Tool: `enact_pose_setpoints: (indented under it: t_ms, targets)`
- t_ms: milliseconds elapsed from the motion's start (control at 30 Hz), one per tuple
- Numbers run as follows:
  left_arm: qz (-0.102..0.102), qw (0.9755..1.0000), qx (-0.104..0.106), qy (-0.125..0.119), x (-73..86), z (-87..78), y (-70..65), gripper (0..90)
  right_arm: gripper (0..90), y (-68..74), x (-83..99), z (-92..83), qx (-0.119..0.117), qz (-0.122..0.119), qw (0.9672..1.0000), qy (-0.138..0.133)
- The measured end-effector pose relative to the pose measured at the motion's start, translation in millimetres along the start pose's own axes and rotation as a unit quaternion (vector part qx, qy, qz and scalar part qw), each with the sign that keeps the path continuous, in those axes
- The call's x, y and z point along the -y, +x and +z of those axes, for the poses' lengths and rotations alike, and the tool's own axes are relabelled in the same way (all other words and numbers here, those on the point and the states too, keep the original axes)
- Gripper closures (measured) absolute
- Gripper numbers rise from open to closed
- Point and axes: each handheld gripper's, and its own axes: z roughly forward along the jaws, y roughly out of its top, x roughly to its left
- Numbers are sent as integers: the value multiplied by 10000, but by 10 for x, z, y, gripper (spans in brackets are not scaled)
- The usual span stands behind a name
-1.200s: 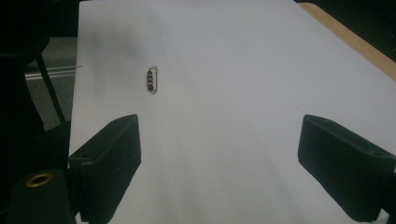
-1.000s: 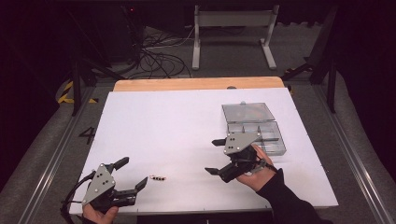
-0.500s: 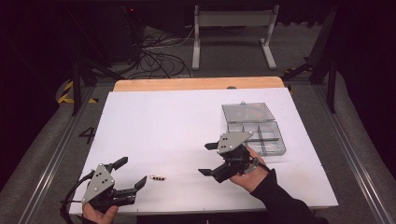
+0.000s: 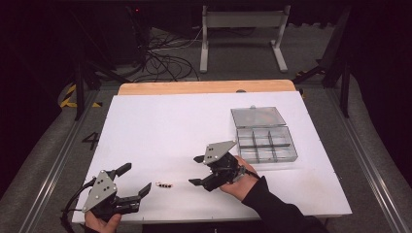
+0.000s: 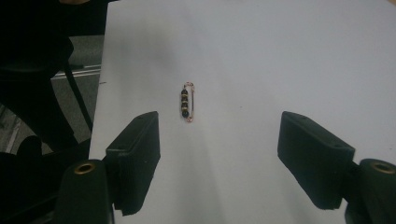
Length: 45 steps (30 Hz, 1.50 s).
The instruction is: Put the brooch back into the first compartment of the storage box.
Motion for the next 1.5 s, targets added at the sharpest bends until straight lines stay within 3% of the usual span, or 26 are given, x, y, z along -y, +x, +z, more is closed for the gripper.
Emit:
enact_pose_setpoints:
  t_ms: [600,1500]
  targets:
    - [3,10000,30,-13,2,1,12,162,334,11,-47,410,-230,16,9996,131]
    - [-13,10000,47,-17,6,7,18,162,373,63,-66,855,-508,-33,9979,390]
